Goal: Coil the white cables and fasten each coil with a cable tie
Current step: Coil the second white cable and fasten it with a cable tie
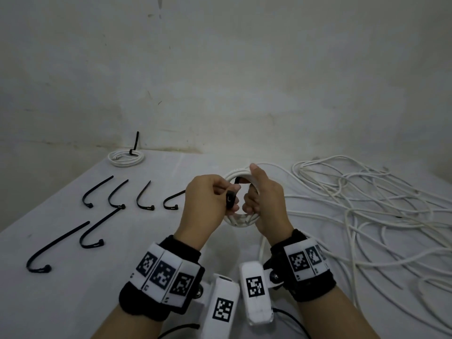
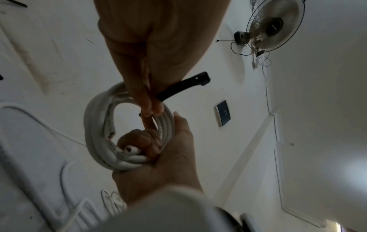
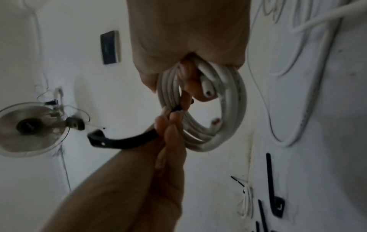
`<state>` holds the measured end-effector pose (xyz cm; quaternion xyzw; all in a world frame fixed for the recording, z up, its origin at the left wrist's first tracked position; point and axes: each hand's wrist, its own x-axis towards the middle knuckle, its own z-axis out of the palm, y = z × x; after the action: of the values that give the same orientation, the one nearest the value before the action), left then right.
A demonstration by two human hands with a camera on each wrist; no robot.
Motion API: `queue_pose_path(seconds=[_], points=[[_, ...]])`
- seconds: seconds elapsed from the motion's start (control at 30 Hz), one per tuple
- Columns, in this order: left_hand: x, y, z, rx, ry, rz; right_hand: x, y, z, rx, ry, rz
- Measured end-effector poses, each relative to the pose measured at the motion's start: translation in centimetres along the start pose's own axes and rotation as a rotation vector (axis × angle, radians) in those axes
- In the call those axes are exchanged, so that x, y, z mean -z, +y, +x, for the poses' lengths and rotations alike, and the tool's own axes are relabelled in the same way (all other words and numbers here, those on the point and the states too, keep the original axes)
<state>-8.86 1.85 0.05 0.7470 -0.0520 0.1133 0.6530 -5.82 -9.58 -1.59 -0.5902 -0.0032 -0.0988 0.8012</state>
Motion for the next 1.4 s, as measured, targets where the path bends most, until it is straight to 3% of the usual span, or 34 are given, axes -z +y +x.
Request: queue_pose_path(seconds=[0.13,0.33,0.5,0.77,0.87,1.03,1.23,1.4], points=[[0.4,0.1,-0.1,-0.011,0.002,-0.095,-0.1,0.2,0.0,0.014,0.025,-0.031],[1.0,0.2,-0.7,-0.023,-0.148,-0.121,0.2,0.1,0.2,0.049,0.083,-0.029],[1.8,0.6,-1.0,-0.153,-0.069,-0.121,0.4,-0.1,0.1,0.095,0.086,-0.038],[1.8,0.6,0.3,-0.324,-0.173,0.101,0.3,-0.8,-0.3,-0.03,-0.063,0.068],[1.7,0.3,0.9,-0.364,-0.17,0.186,0.1,-0.8,-0.4,-0.037,-0.102,0.033],[1.9,1.2,1.4,-0.346,-0.141,0.105,0.4,-0.6,-0.1,0.059,-0.093,-0.073],[1.7,0.8,2.4,-0.497,-0.054,0.289,0.5,-0.9,-0.4,0.093,-0.192,-0.063],[1.3,0.4,2.8,-0.453,-0.039,0.208,0.6,-1.1,-0.4,0.118,-0.2,0.001]])
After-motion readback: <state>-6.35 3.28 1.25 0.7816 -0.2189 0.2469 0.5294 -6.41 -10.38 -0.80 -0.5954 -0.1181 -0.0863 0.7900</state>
